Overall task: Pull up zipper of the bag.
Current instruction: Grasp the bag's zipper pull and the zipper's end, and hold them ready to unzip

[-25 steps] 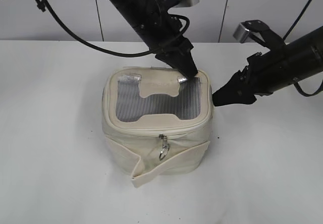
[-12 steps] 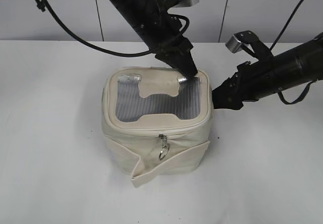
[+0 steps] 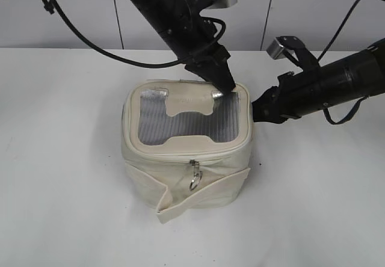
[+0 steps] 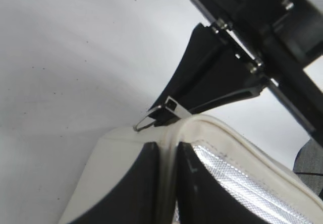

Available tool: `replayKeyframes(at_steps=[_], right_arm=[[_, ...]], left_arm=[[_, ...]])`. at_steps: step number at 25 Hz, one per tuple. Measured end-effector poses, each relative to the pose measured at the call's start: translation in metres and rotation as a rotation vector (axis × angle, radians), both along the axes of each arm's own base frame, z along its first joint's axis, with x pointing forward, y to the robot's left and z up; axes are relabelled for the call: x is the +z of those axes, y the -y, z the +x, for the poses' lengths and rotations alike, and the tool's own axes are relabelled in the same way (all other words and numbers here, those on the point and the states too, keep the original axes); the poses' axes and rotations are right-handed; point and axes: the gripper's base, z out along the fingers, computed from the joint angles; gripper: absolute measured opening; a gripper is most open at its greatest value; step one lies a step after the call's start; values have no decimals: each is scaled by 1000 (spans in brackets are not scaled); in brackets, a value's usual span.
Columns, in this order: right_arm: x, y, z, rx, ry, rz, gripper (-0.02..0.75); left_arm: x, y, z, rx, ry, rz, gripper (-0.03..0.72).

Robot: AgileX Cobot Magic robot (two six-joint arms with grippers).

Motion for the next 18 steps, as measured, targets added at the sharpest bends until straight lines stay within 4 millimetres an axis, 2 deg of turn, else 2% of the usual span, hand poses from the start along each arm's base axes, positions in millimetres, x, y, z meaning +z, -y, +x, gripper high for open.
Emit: replayKeyframes(at_steps=[5, 14, 18], right_arm=[[-1, 4, -6, -11, -96, -59, 6], [15, 7, -19, 12, -199, -97, 6], [28, 7, -26, 40, -212, -98, 6]], left_arm=[[0, 0, 0, 0, 1, 2, 74], [0, 0, 0, 0, 1, 2, 74], [0, 0, 0, -1, -1, 0, 73]])
